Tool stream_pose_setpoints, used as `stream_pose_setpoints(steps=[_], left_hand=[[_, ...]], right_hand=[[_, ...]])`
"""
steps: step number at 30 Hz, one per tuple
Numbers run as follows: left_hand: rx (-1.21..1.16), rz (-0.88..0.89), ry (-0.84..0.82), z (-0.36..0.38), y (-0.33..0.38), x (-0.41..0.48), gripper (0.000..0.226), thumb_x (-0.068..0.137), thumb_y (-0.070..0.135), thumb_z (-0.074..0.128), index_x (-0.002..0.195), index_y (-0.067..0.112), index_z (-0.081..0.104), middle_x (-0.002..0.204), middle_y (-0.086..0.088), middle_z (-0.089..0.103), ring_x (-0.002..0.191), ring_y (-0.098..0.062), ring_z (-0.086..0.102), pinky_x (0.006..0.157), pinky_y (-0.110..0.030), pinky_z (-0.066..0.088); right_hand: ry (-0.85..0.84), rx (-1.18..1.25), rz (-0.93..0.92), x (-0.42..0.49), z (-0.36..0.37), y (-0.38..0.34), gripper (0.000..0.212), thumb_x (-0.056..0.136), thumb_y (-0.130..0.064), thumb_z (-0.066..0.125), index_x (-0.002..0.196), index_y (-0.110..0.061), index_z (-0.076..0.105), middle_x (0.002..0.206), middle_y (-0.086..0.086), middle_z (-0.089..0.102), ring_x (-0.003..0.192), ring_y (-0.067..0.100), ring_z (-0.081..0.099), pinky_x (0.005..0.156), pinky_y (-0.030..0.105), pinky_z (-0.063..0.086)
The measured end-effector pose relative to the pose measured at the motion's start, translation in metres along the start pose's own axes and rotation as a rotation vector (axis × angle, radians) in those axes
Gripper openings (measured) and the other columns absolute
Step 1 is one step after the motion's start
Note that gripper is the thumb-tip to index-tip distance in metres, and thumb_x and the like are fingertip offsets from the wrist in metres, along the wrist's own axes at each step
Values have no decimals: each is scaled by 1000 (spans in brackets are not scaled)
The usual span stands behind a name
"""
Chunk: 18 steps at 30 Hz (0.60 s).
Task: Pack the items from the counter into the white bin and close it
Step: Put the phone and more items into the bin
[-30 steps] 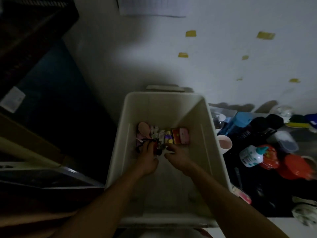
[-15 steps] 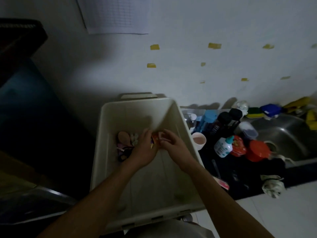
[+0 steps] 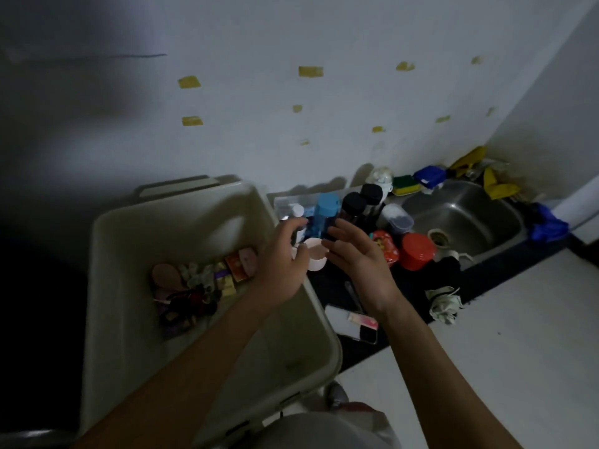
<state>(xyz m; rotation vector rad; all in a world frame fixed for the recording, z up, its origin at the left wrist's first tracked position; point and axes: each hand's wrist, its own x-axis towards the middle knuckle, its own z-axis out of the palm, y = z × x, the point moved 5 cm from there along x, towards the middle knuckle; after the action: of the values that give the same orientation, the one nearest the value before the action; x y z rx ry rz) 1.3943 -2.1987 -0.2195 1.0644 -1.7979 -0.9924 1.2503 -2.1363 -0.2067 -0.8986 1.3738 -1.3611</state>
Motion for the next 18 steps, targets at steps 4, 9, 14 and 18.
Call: stream_pose_setpoints(steps=[4,9,14,18], left_hand=[[-68,-37,-23,45,16,9,39,95,14,50,132,29,48,110,22,52,93,24,49,77,3,38],[-56,-39,-34,96,26,17,38,94,10,50,129,25,50,124,14,53,116,1,51,100,-16,39],[-137,-207,26,136,13,14,36,92,5,48,119,27,54,111,30,51,110,13,49,94,-9,39],[-208,-364,47,164,-6,-1,36,91,7,48,118,32,55,112,28,55,108,16,49,84,-6,42]], right_hand=[[25,-5,38,6,-37,13,45,94,-21,59,137,-28,52,128,-10,63,115,10,63,98,32,50],[62,-38,63,18,-84,23,40,97,-16,57,136,-25,54,129,-7,62,113,9,64,96,30,52],[67,-86,132,24,-125,45,29,97,-15,57,122,-30,61,126,-5,63,115,12,62,98,33,51],[33,-175,206,31,-151,72,34,95,-13,59,127,-23,60,123,-2,65,111,11,64,100,35,51]])
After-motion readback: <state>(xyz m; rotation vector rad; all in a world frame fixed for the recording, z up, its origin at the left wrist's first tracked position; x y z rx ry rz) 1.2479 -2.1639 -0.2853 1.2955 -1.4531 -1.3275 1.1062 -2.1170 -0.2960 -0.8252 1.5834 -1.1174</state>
